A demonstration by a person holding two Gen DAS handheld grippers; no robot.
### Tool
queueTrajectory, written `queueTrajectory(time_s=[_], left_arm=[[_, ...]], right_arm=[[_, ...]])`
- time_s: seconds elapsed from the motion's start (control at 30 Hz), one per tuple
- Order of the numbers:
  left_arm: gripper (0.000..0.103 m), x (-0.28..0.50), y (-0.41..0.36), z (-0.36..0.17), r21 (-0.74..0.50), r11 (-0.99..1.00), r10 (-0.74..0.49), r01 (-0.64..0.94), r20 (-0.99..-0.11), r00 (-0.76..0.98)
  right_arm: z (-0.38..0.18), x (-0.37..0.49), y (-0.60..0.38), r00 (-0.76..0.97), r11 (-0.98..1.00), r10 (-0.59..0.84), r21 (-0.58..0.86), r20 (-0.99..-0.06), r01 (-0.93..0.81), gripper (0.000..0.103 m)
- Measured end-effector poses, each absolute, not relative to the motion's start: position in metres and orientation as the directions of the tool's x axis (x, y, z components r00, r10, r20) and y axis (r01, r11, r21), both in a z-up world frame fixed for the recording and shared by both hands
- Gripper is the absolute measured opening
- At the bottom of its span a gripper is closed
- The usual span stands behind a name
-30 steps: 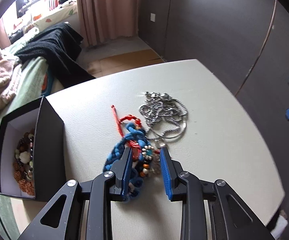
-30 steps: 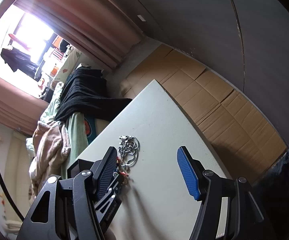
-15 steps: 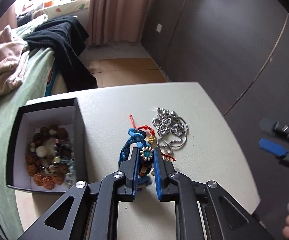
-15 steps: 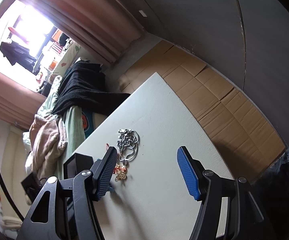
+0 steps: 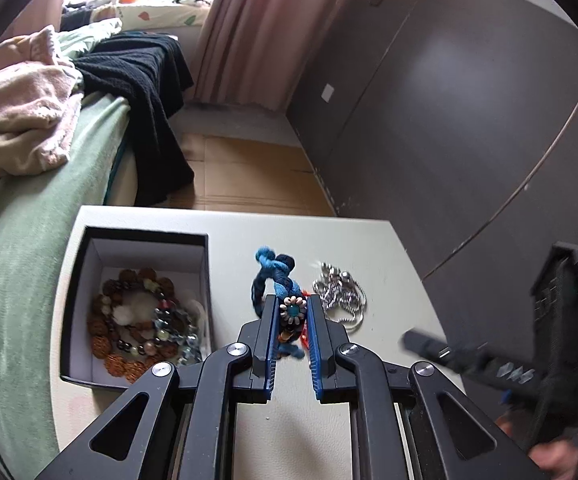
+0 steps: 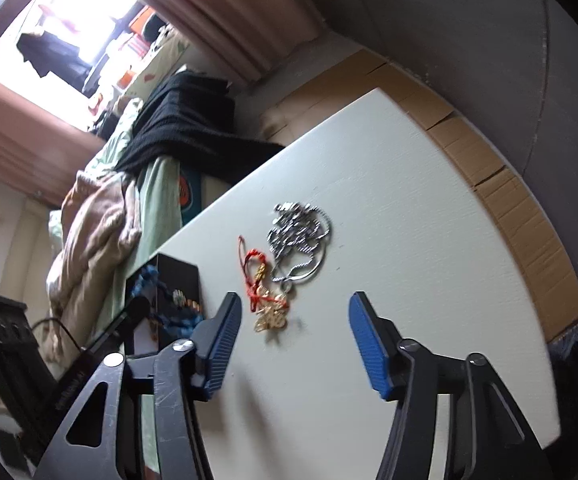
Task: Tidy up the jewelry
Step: 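Carry the blue braided bracelet into the box with the left gripper while the right gripper grasps a gold charm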
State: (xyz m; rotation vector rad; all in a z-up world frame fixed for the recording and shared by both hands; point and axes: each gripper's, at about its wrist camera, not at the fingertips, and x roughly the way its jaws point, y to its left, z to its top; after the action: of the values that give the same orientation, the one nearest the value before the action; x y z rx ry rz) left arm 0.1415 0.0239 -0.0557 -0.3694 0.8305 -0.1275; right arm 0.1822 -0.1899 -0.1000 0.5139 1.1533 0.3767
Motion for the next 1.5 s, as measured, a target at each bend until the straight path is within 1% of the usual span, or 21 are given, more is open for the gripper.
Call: queueTrajectory(time_s=[0.07, 0.1, 0.17, 0.2, 0.43, 0.63, 0.7, 0.73, 0.8, 0.83, 0.87, 0.93, 1.03, 1.2, 1.33, 1.4, 1.43, 1.47, 1.5], left_arm=[[0.014, 0.141, 0.031, -0.053, -0.381, 0.924, -0.254, -0.039, -0.687, 0.681], [0.014, 0.14, 0.033, -0.051, -0.386, 0.922, -0.254, -0.042, -0.683, 0.684], [0.014, 0.14, 0.039, -0.049, -0.398, 0.916, -0.256, -0.049, -0.675, 0.691], [0.014, 0.139, 0.042, -0.048, -0.405, 0.913, -0.258, -0.053, -0.672, 0.695], [0.014, 0.14, 0.058, -0.045, -0.444, 0.893, -0.269, -0.07, -0.653, 0.708], [0.014, 0.14, 0.068, -0.042, -0.463, 0.883, -0.275, -0.077, -0.643, 0.715], [0.014, 0.139, 0.071, -0.041, -0.466, 0.882, -0.275, -0.078, -0.641, 0.716], [0.014, 0.138, 0.073, -0.04, -0.466, 0.881, -0.273, -0.08, -0.64, 0.718], [0.014, 0.136, 0.075, -0.04, -0.467, 0.88, -0.27, -0.085, -0.64, 0.72], [0.014, 0.135, 0.077, -0.039, -0.468, 0.879, -0.267, -0.089, -0.639, 0.722], [0.014, 0.134, 0.078, -0.038, -0.468, 0.879, -0.264, -0.092, -0.638, 0.723], [0.014, 0.131, 0.081, -0.037, -0.469, 0.878, -0.259, -0.098, -0.635, 0.728], [0.014, 0.127, 0.085, -0.035, -0.468, 0.877, -0.249, -0.106, -0.633, 0.733], [0.014, 0.12, 0.093, -0.036, -0.468, 0.874, -0.227, -0.134, -0.636, 0.737], [0.015, 0.118, 0.099, -0.036, -0.47, 0.871, -0.22, -0.141, -0.631, 0.743], [0.019, 0.121, 0.101, -0.037, -0.448, 0.878, -0.198, -0.17, -0.662, 0.723], [0.027, 0.122, 0.103, -0.039, -0.447, 0.876, -0.194, -0.18, -0.67, 0.717], [0.038, 0.122, 0.105, -0.039, -0.449, 0.874, -0.192, -0.187, -0.67, 0.717], [0.045, 0.121, 0.107, -0.04, -0.451, 0.871, -0.186, -0.195, -0.67, 0.719]], right_arm=[[-0.106, 0.184, -0.177, 0.332, 0.824, 0.544, 0.565, -0.771, -0.04, 0.039], [-0.108, 0.184, -0.173, 0.321, 0.824, 0.547, 0.565, -0.773, -0.044, 0.035], [-0.116, 0.185, -0.16, 0.288, 0.828, 0.548, 0.557, -0.785, -0.058, 0.023], [-0.118, 0.185, -0.155, 0.279, 0.832, 0.545, 0.551, -0.791, -0.062, 0.021], [-0.134, 0.189, -0.122, 0.236, 0.87, 0.492, 0.481, -0.838, -0.107, 0.02], [-0.135, 0.194, -0.105, 0.28, 0.919, 0.393, 0.369, -0.876, -0.138, 0.02], [-0.133, 0.195, -0.102, 0.294, 0.927, 0.374, 0.346, -0.88, -0.143, 0.017], [-0.134, 0.196, -0.101, 0.297, 0.932, 0.361, 0.332, -0.884, -0.143, 0.011], [-0.133, 0.196, -0.099, 0.3, 0.937, 0.346, 0.313, -0.889, -0.155, 0.009], [-0.132, 0.196, -0.099, 0.299, 0.936, 0.348, 0.312, -0.888, -0.162, 0.004], [-0.131, 0.195, -0.099, 0.299, 0.937, 0.346, 0.309, -0.89, -0.165, 0.004], [-0.131, 0.193, -0.102, 0.294, 0.933, 0.358, 0.323, -0.886, -0.161, 0.002], [-0.131, 0.19, -0.107, 0.271, 0.91, 0.414, 0.389, -0.869, -0.143, 0.002], [-0.121, 0.178, -0.124, 0.264, 0.833, 0.551, 0.542, -0.792, -0.11, 0.002], [-0.102, 0.169, -0.129, 0.301, 0.765, 0.638, 0.628, -0.709, -0.143, 0.002], [-0.094, 0.166, -0.127, 0.315, 0.744, 0.662, 0.647, -0.68, -0.166, 0.002], [-0.09, 0.165, -0.125, 0.32, 0.734, 0.673, 0.656, -0.666, -0.179, 0.002], [-0.088, 0.165, -0.123, 0.324, 0.724, 0.684, 0.663, -0.654, -0.19, 0.002], [-0.084, 0.164, -0.121, 0.328, 0.711, 0.697, 0.673, -0.638, -0.203, 0.002]])
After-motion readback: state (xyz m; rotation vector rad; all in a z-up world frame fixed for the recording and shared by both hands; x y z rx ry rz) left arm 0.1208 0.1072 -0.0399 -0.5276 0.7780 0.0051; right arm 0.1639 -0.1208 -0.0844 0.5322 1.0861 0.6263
